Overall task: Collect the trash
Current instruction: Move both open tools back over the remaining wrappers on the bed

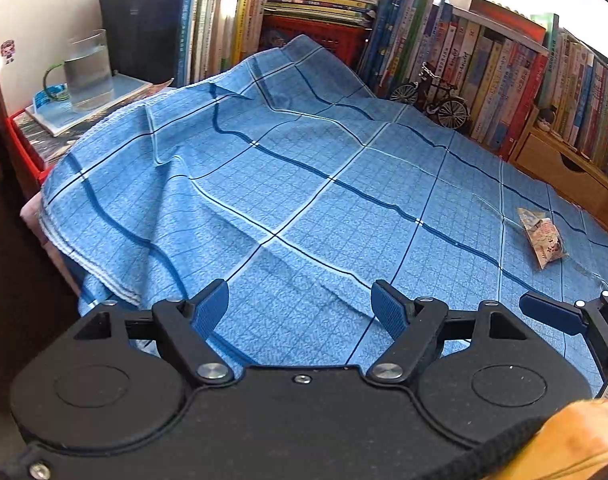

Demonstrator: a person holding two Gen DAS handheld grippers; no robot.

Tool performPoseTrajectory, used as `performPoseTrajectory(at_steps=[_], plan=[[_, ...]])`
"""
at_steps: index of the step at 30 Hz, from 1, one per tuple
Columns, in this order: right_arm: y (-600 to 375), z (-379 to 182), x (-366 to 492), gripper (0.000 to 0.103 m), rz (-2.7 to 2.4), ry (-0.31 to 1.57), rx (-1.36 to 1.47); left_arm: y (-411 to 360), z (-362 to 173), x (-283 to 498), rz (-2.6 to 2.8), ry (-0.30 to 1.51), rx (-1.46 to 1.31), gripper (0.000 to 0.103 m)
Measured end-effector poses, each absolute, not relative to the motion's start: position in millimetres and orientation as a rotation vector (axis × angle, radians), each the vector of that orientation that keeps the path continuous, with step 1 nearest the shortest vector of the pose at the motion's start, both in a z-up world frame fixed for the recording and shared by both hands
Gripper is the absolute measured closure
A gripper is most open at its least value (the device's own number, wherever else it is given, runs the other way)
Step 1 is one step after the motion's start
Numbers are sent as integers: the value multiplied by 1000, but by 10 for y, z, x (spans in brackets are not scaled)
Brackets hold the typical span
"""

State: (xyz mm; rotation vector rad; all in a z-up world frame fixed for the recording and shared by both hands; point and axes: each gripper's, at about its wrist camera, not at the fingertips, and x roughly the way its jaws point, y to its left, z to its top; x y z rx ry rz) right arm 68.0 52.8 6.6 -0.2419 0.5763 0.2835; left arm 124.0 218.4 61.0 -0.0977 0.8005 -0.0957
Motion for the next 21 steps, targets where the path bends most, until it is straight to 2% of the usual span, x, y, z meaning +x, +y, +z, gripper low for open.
performPoseTrajectory(at_steps=[21], plan=[[-287, 127, 902, 7, 46, 601, -169, 1143, 654, 1815, -320, 807, -10, 26]])
